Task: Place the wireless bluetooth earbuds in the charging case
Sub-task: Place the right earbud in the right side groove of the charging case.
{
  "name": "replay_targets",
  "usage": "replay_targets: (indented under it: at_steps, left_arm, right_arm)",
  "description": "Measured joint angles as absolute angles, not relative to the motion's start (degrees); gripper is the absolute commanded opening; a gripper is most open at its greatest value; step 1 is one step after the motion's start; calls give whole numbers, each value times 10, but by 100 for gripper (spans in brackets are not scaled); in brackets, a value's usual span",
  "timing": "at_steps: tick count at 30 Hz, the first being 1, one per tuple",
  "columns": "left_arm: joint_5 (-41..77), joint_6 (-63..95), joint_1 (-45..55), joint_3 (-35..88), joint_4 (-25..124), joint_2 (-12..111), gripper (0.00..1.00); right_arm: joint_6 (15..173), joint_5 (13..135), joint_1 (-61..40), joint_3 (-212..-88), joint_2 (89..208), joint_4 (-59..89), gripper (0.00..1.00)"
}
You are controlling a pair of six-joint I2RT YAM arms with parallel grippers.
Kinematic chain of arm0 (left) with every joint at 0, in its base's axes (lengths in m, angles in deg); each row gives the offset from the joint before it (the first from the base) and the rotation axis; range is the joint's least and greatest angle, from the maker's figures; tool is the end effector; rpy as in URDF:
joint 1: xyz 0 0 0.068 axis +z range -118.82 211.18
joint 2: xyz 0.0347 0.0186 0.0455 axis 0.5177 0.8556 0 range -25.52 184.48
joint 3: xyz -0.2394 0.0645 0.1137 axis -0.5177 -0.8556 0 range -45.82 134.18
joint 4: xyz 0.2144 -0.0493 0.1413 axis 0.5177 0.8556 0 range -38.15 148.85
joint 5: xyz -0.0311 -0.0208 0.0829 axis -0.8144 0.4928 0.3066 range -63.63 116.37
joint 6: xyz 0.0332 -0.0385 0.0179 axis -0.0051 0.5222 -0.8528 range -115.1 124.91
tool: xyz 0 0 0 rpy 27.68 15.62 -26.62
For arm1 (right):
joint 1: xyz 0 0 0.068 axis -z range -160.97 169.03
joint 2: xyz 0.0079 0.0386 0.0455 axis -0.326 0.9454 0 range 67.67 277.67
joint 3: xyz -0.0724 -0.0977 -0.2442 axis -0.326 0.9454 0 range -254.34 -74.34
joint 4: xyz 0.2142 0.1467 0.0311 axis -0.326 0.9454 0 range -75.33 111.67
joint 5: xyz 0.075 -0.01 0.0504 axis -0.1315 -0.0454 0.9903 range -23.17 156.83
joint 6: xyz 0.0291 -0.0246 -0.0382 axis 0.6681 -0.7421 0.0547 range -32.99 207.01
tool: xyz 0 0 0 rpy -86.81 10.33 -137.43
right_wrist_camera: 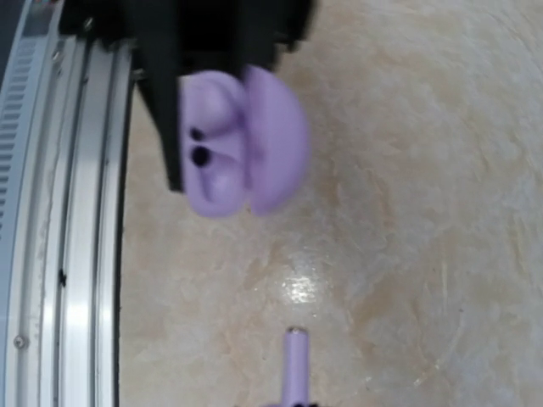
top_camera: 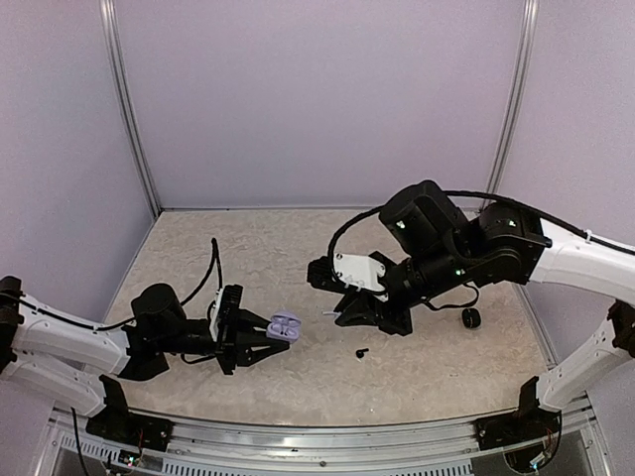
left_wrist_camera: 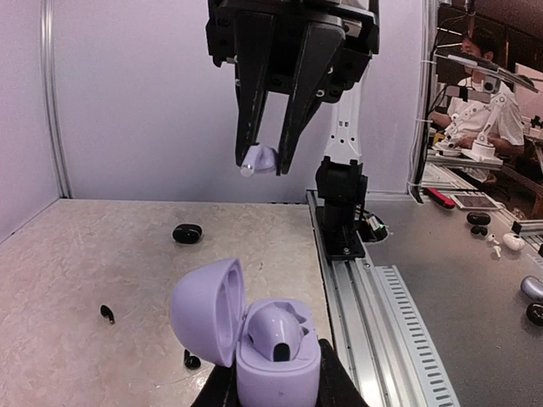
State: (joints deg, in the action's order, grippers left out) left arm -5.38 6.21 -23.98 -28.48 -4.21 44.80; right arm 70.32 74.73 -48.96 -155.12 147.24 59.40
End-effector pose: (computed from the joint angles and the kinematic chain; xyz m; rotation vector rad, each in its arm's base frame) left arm 0.1165 -0.2000 0.2081 1.1396 1.1956 -1.1862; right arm 0.1060 0.2755 0.3630 -1.6694 1.7265 0.5956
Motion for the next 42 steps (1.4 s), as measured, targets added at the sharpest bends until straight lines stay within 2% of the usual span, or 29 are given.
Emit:
replay_targets:
  at_steps: [15, 30, 42]
  left_arm:
    - [-175, 110, -238, -235, -12, 519, 0]
    - [-222, 139, -238, -193, 14, 585, 0]
    - [-238, 154, -238, -190, 14, 595, 0]
  right_arm:
    - [669, 630, -607, -1611, 1543, 672, 5]
    - [668, 528, -640, -1620, 1572, 688, 5]
    - [658, 501, -653, -1615, 1583, 689, 5]
